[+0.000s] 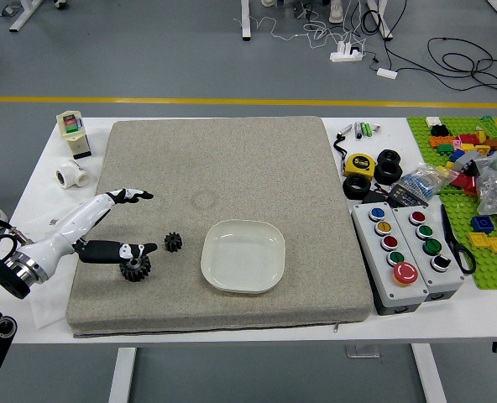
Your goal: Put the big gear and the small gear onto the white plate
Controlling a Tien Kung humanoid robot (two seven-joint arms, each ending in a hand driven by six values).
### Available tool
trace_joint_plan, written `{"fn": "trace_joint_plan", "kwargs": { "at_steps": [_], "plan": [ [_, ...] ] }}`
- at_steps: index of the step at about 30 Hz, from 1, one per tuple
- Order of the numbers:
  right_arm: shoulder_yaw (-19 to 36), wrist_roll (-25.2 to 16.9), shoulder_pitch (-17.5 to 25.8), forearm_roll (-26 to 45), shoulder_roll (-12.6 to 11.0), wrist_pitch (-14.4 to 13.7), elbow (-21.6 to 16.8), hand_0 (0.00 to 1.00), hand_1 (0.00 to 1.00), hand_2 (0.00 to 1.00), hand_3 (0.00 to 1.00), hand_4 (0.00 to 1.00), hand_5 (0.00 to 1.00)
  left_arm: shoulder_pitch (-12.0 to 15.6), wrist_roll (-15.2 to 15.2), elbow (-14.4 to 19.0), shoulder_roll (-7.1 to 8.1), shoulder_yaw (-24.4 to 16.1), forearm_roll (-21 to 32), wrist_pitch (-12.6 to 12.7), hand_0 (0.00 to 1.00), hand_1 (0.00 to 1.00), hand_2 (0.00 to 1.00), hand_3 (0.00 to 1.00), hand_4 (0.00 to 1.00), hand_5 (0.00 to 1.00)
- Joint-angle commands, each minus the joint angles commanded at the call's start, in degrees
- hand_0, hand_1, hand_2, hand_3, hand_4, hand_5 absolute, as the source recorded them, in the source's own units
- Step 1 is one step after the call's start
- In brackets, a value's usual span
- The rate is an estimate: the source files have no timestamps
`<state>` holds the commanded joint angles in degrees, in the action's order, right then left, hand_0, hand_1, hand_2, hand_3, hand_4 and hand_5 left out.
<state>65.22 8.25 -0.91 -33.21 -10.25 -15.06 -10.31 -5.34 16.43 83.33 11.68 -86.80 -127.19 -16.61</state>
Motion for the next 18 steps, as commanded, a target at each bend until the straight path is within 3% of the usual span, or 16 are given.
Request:
{"fn": "trace_joint_plan", "kwargs": {
  "at_steps": [1, 7, 8, 11, 18],
  "plan": [
    [0.0, 0.0, 0.0, 0.0, 0.0, 0.0, 0.0, 0.618, 0.618, 0.726, 0.608, 0.816, 0.766, 0.2, 0.0, 0.1, 0.01, 0.2, -1.5, -0.2, 0.751, 0.721, 0.79, 0.847, 0.888, 0.173],
    [-0.1, 0.0, -0.1, 0.0, 0.0, 0.0, 0.0, 0.618, 0.618, 0.726, 0.608, 0.816, 0.766, 0.9, -0.1, 0.7, 0.01, 1.2, -2.8, -2.2, 0.751, 0.721, 0.79, 0.847, 0.888, 0.173],
    [-0.1, 0.0, -0.1, -0.1, 0.0, -0.1, 0.0, 0.619, 0.616, 0.725, 0.606, 0.814, 0.763, 1.0, -0.1, 0.7, -0.02, 1.3, -2.8, -2.8, 0.694, 0.698, 0.766, 0.844, 0.887, 0.134],
    [0.0, 0.0, -0.1, -0.5, 0.0, -0.1, 0.0, 0.619, 0.616, 0.725, 0.606, 0.814, 0.763, 1.1, 0.0, 0.5, -0.08, 1.4, -2.8, -3.6, 0.694, 0.698, 0.766, 0.844, 0.887, 0.134],
    [-0.3, 0.1, -0.1, -0.9, 0.0, -0.2, 0.0, 0.619, 0.616, 0.724, 0.605, 0.814, 0.764, 0.7, -0.5, -2.1, -0.14, 1.2, -2.8, -3.6, 0.653, 0.673, 0.735, 0.831, 0.882, 0.105]
  ]
}}
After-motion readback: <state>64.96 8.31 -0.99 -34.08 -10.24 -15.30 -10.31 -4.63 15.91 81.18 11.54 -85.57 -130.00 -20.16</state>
